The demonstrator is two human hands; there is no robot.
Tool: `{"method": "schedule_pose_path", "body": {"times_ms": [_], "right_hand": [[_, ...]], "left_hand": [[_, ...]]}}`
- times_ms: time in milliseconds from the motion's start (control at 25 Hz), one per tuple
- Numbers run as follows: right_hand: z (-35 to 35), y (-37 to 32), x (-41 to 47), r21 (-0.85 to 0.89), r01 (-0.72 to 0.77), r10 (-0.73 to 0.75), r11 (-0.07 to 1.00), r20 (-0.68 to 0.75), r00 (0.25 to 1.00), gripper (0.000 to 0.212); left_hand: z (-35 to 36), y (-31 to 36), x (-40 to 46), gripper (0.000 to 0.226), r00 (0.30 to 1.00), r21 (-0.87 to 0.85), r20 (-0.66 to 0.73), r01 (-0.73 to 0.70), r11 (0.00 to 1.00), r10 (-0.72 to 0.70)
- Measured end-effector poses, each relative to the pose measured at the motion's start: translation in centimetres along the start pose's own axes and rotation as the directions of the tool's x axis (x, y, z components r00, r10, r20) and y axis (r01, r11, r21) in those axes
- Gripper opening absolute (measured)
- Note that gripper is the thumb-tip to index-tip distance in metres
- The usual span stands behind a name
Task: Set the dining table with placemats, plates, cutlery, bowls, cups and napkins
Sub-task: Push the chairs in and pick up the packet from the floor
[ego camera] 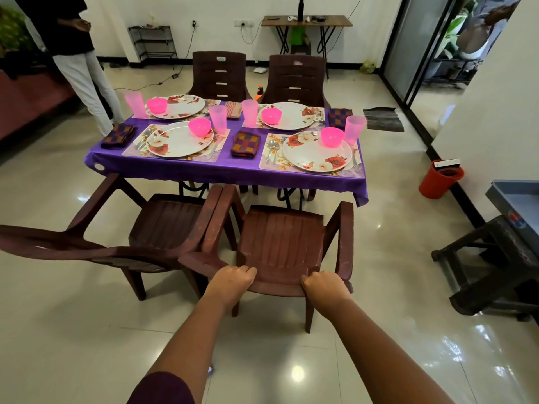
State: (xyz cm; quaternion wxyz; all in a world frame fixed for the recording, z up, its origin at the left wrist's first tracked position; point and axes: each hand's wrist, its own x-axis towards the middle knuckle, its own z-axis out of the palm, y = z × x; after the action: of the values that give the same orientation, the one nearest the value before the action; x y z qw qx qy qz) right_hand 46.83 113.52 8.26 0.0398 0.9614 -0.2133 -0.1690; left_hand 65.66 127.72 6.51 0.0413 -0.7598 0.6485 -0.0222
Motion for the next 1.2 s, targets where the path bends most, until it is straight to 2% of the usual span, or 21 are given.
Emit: {"method": "schedule_pose_path", "body": {"times_ms": [200, 360, 440, 520, 560, 600, 640, 680, 760, 840, 960, 1040, 1200], "right_hand": [[0.6, 1.1, 0.0, 0.025, 0.018, -0.018, 1.0, 0.02, 1.0, 0.028], [0.4, 1.2, 0.3, 0.053, 0.008, -0.007, 0.999, -0.001, 1.0, 0.027], [0.1, 1.0, 0.3, 0.046, -0.015, 0.016, 0.999, -0.005, 1.0, 0.032], [0.0, 0.7, -0.1, 0.071, -0.046, 0.045, 0.996, 0.01, 0.999, 0.045], [0.2, 0.7, -0.4, 0.085, -0.064, 0.061, 0.994, 0.035, 0.998, 0.061], [0.2, 0.9, -0.6, 0.074, -0.064, 0.062, 0.995, 0.03, 0.998, 0.081], [0.2, 1.0, -0.8, 0.051, -0.033, 0.034, 0.998, -0.031, 0.999, 0.094], [0.4, 0.9, -1.2, 0.01, 0.023, -0.021, 1.0, -0.125, 0.992, 0.094], [0.8, 0.1, -2.7, -0.115, 0.173, -0.2, 0.978, -0.287, 0.937, 0.074], [1.4, -1.4, -4.5, -0.207, 0.314, -0.368, 0.926, -0.327, 0.87, 0.057], [2.4, -3.3, -6.6, -0.253, 0.404, -0.471, 0.879, -0.337, 0.815, 0.049], [3.3, -4.3, -7.7, -0.228, 0.451, -0.505, 0.863, -0.346, 0.791, 0.053], [7.1, -6.6, -9.6, -0.15, 0.553, -0.57, 0.82, -0.302, 0.764, 0.06]], "left_hand": [[1.2, -0.5, 0.7, 0.037, 0.99, -0.047, -0.136, -0.042, 0.998, 0.035], [2.2, -1.0, 1.2, 0.025, 0.974, -0.015, -0.215, -0.069, 0.998, 0.064], [2.0, -0.7, 1.1, 0.045, 0.979, 0.004, -0.2, -0.025, 1.0, 0.025], [0.8, 0.0, 0.9, 0.091, 0.994, 0.044, -0.055, 0.096, 0.994, -0.094], [0.4, 0.6, 0.4, 0.107, 0.985, 0.039, 0.007, 0.172, 0.984, -0.172], [0.0, 1.3, -0.2, 0.115, 0.969, -0.008, 0.012, 0.248, 0.969, -0.248], [-0.3, 2.1, -1.2, 0.119, 0.954, -0.066, -0.041, 0.294, 0.953, -0.297], [-0.4, 3.1, -2.5, 0.121, 0.932, -0.123, -0.123, 0.325, 0.938, -0.34], [0.6, 5.3, -6.5, 0.117, 0.87, -0.255, -0.203, 0.396, 0.882, -0.45], [1.8, 7.3, -10.7, 0.112, 0.814, -0.332, -0.123, 0.505, 0.797, -0.567], [3.2, 8.6, -15.9, 0.113, 0.736, -0.305, -0.026, 0.638, 0.707, -0.676], [4.1, 9.4, -19.1, 0.11, 0.677, -0.346, 0.018, 0.694, 0.631, -0.735], [7.2, 13.9, -24.8, 0.095, 0.494, -0.425, 0.186, 0.82, 0.383, -0.85]]}}
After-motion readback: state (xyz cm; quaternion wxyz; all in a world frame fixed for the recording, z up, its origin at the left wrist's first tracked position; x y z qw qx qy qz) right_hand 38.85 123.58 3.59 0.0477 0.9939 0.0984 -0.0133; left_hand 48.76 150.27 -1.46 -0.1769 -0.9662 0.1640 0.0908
